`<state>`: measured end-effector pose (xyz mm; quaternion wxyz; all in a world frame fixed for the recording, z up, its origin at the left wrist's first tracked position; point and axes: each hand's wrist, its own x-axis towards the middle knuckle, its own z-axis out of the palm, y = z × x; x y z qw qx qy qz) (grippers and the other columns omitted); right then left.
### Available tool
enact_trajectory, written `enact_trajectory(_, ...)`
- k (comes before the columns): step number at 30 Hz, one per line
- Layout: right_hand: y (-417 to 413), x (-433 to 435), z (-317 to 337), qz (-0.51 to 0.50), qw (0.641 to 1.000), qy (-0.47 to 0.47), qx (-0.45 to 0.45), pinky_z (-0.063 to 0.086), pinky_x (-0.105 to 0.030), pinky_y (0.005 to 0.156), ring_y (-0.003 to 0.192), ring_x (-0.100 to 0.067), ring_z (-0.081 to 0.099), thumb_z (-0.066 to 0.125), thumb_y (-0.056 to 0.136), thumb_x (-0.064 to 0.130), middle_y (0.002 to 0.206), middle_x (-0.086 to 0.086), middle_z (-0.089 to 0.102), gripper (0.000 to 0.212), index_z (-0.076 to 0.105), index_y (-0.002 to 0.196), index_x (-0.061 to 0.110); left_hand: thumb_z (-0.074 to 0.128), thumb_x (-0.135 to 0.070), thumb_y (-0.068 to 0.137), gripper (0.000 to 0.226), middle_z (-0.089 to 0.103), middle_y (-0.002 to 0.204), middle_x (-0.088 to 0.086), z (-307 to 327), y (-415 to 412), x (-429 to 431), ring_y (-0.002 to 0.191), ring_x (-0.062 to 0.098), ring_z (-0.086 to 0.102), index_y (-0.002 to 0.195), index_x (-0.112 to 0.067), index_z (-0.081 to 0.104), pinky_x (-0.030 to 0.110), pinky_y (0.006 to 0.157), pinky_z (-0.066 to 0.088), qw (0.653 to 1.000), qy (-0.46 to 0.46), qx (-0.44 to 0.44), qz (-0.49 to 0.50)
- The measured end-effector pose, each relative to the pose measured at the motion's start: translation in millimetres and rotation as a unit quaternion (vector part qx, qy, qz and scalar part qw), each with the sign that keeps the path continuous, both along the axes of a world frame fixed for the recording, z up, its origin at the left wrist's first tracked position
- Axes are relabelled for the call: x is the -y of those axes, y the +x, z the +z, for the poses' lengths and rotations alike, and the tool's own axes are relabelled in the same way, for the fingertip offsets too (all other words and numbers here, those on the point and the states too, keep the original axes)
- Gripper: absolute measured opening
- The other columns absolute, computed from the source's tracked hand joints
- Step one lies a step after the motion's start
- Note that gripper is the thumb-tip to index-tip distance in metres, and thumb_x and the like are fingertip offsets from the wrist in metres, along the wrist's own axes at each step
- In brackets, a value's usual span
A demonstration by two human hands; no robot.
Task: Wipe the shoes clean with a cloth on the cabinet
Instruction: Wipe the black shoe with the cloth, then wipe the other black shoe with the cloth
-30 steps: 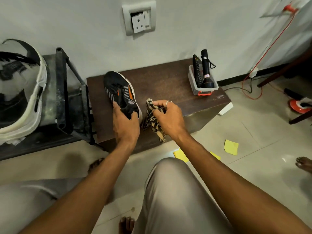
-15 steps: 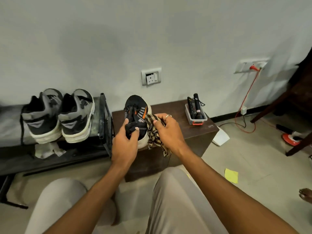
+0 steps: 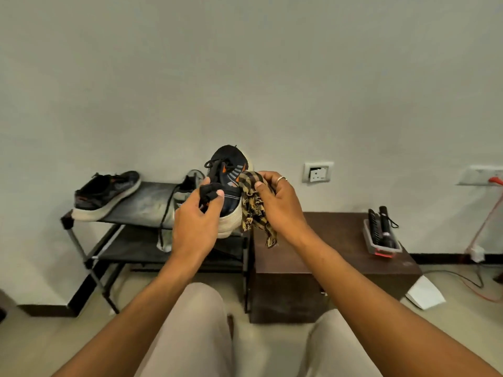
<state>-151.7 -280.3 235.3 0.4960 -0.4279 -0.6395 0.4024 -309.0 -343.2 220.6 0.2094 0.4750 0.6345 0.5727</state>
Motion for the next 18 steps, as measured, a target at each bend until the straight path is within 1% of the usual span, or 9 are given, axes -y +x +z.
enact_trajectory(2, -26, -2, 5, 0.021, 1.000, 0.009, 0.000, 0.052, -0.019, 0.092, 0.106, -0.001, 0.066, 0.055, 0.105, 0.022, 0.115, 0.009, 0.071, 0.023, 0.065, 0.126, 0.021, 0.057, -0.051, 0.098, 0.045, 0.071, 0.122, -0.009, 5, -27, 4, 0.113, 0.008, 0.065, 0.142, -0.039, 0.055, 0.030, 0.090, 0.051, 1.000, 0.007, -0.012, 0.021)
enact_trajectory(4, -52, -8, 8, 0.035, 0.999, 0.005, -0.015, 0.052, -0.020, 0.094, 0.108, -0.001, 0.066, 0.058, 0.104, 0.023, 0.116, 0.009, 0.071, 0.022, 0.064, 0.125, 0.022, 0.057, -0.053, 0.098, 0.044, 0.071, 0.119, -0.011, 11, -54, 5, 0.112, 0.007, 0.065, 0.140, -0.039, 0.057, 0.037, 0.096, 0.054, 0.999, 0.013, -0.014, 0.026)
enact_trajectory(5, -50, -7, 7, 0.033, 0.999, -0.002, -0.022, 0.053, -0.023, 0.096, 0.108, -0.002, 0.066, 0.061, 0.103, 0.024, 0.116, 0.008, 0.071, 0.021, 0.065, 0.123, 0.025, 0.057, -0.051, 0.098, 0.044, 0.072, 0.118, -0.011, 11, -56, 4, 0.111, 0.005, 0.065, 0.140, -0.038, 0.058, 0.038, 0.098, 0.054, 0.999, 0.013, -0.013, 0.028)
enact_trajectory(7, -103, -17, 11, 0.074, 0.995, -0.032, -0.052, 0.056, -0.032, 0.099, 0.109, -0.006, 0.069, 0.070, 0.097, 0.026, 0.116, 0.006, 0.073, 0.022, 0.065, 0.118, 0.029, 0.058, -0.047, 0.100, 0.042, 0.071, 0.117, -0.011, 13, -111, 2, 0.111, 0.004, 0.065, 0.140, -0.034, 0.059, 0.035, 0.099, 0.053, 0.997, 0.021, -0.007, 0.068)
enact_trajectory(11, -118, -22, 2, 0.091, 0.988, -0.086, -0.090, 0.057, -0.042, 0.099, 0.111, -0.013, 0.071, 0.086, 0.082, 0.024, 0.117, 0.002, 0.075, 0.038, 0.068, 0.114, 0.033, 0.060, -0.040, 0.100, 0.038, 0.068, 0.119, -0.011, 11, -144, -7, 0.114, 0.006, 0.063, 0.137, -0.034, 0.060, 0.023, 0.094, 0.048, 0.996, 0.036, -0.010, 0.080)
enact_trajectory(13, -134, -33, -7, 0.108, 0.979, -0.130, -0.111, 0.058, -0.045, 0.097, 0.108, -0.018, 0.073, 0.086, 0.080, 0.015, 0.114, -0.001, 0.076, 0.040, 0.069, 0.115, 0.029, 0.061, -0.037, 0.101, 0.039, 0.066, 0.118, -0.012, 2, -173, -23, 0.112, 0.004, 0.061, 0.139, -0.031, 0.059, 0.015, 0.088, 0.044, 0.995, 0.020, -0.029, 0.090)
enact_trajectory(14, -141, -37, -10, 0.114, 0.973, -0.158, -0.122, 0.059, -0.046, 0.095, 0.104, -0.020, 0.074, 0.084, 0.082, 0.011, 0.111, -0.003, 0.077, 0.040, 0.070, 0.116, 0.024, 0.060, -0.036, 0.101, 0.040, 0.067, 0.118, -0.012, -4, -188, -33, 0.112, 0.003, 0.062, 0.140, -0.031, 0.059, 0.015, 0.088, 0.044, 0.996, 0.011, -0.033, 0.086)
enact_trajectory(15, -145, -40, -12, 0.119, 0.967, -0.184, -0.130, 0.061, -0.045, 0.092, 0.100, -0.022, 0.076, 0.080, 0.084, 0.007, 0.107, -0.005, 0.078, 0.038, 0.071, 0.118, 0.020, 0.060, -0.036, 0.101, 0.040, 0.068, 0.118, -0.011, -12, -202, -43, 0.112, 0.004, 0.063, 0.140, -0.031, 0.059, 0.018, 0.092, 0.047, 0.996, 0.000, -0.038, 0.083)
enact_trajectory(18, -155, -58, -23, 0.127, 0.960, -0.213, -0.129, 0.062, -0.041, 0.084, 0.096, -0.027, 0.076, 0.073, 0.088, 0.003, 0.100, -0.009, 0.079, 0.030, 0.074, 0.116, 0.014, 0.059, -0.041, 0.099, 0.039, 0.070, 0.113, -0.011, -36, -237, -75, 0.109, 0.007, 0.065, 0.138, -0.036, 0.059, 0.038, 0.102, 0.052, 0.994, -0.040, -0.064, 0.082)
